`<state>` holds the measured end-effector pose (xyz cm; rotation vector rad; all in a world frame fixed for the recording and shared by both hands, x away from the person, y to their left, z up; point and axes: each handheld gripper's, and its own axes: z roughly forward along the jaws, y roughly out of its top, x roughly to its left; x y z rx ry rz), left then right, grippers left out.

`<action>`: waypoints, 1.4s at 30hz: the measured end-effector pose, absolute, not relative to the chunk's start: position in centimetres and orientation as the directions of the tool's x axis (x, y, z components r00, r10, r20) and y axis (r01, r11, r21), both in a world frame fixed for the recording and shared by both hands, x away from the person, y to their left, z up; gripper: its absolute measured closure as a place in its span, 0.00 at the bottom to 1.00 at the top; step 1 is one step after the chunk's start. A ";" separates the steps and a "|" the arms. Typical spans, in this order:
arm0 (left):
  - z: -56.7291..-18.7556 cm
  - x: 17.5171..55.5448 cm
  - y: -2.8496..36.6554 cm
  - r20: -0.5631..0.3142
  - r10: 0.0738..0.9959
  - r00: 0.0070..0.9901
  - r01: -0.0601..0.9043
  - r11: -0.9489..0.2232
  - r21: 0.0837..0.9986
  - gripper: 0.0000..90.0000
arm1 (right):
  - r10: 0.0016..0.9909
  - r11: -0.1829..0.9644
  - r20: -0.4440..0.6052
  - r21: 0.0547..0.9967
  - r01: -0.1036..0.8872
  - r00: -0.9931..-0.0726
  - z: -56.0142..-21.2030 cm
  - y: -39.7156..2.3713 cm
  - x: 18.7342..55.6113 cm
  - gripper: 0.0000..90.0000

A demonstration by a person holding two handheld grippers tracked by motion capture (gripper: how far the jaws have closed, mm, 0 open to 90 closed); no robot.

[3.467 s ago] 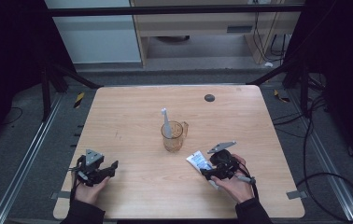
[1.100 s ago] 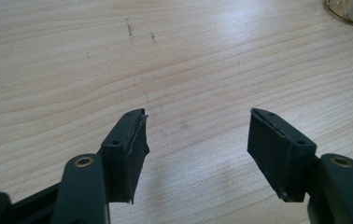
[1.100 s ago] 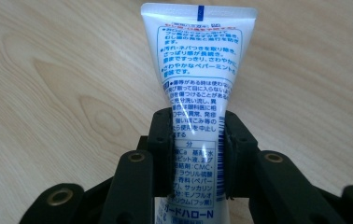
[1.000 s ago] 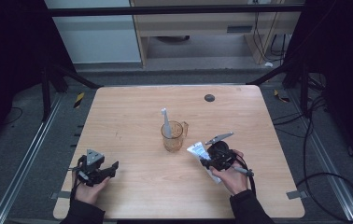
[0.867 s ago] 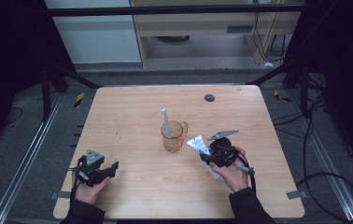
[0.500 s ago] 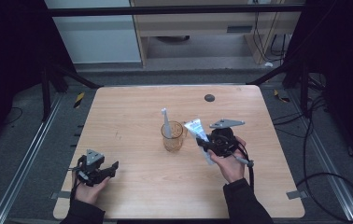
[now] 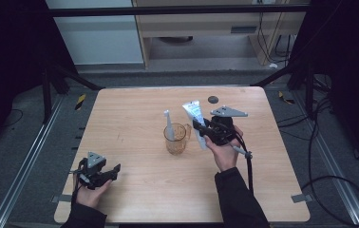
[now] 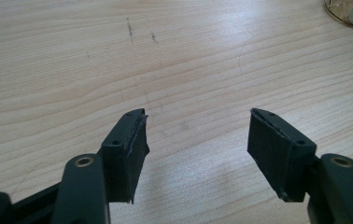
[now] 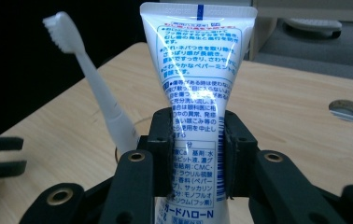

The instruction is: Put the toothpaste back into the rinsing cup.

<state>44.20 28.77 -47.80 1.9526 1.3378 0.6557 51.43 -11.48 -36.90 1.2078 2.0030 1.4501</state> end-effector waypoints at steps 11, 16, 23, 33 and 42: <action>-47.8 44.2 28.8 0.032 0.938 0.344 0.597 -0.245 0.764 0.41 | 0.830 0.010 0.183 0.940 0.342 -0.527 -36.9 -10.5 53.7 0.77; -47.8 44.2 28.8 0.034 0.939 0.343 0.596 -0.246 0.764 0.41 | 0.828 -0.012 0.194 0.944 0.328 -0.526 -37.2 -9.8 54.5 0.77; -47.8 44.2 28.8 0.035 0.938 0.345 0.596 -0.248 0.764 0.41 | 0.828 -0.045 0.205 0.952 0.302 -0.522 -37.5 -8.6 55.3 0.77; -47.8 44.2 28.8 0.032 0.939 0.343 0.595 -0.244 0.766 0.41 | 0.812 -0.070 0.225 0.954 0.293 -0.538 -38.5 -6.6 56.4 0.77; -47.8 44.2 28.9 0.031 0.938 0.345 0.596 -0.245 0.765 0.42 | 0.810 -0.067 0.233 0.949 0.309 -0.538 -39.5 -5.6 57.1 0.77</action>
